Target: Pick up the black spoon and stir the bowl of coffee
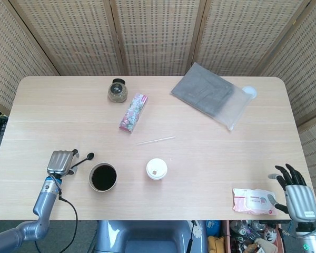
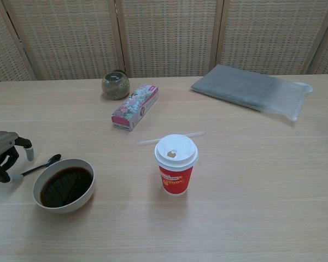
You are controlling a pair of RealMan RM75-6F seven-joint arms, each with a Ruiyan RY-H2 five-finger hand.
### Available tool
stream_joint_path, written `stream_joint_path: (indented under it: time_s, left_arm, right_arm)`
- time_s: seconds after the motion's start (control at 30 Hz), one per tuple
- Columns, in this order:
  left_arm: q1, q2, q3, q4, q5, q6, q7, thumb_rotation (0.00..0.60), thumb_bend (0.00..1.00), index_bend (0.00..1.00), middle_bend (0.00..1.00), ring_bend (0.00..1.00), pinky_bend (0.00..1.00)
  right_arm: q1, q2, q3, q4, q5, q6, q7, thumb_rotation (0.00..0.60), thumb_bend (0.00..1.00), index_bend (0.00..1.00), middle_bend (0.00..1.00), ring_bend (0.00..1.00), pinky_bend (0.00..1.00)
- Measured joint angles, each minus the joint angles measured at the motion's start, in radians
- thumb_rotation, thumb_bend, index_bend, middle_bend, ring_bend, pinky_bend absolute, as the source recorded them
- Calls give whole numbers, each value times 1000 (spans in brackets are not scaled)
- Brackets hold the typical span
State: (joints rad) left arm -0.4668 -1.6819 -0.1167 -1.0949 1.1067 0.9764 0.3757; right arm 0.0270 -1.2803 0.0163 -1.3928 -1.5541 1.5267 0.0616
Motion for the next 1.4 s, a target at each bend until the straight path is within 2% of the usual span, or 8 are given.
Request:
stream_joint_path:
  time_s: [0.57,1.13,1.4]
  left_arm:
    - [-18,-31,-13,62,-19,-24,-3,600,309,412,790,732,698]
    - [-49,-32,-50,101,-50,-48,3,600,309,413,790,732,698]
    - [-35,4,-36,36,-53,-49,-8,600,310,514,790,732,698]
  right_arm:
    - [-4,2,2,0,5,-3,-2,600,383,368,270,108,192]
    - [-15,6,1,-2,9,6,-3,600,383,368,270,108,192]
    - [-17,8,1,-2,3,12,2,600,383,368,270,108,192]
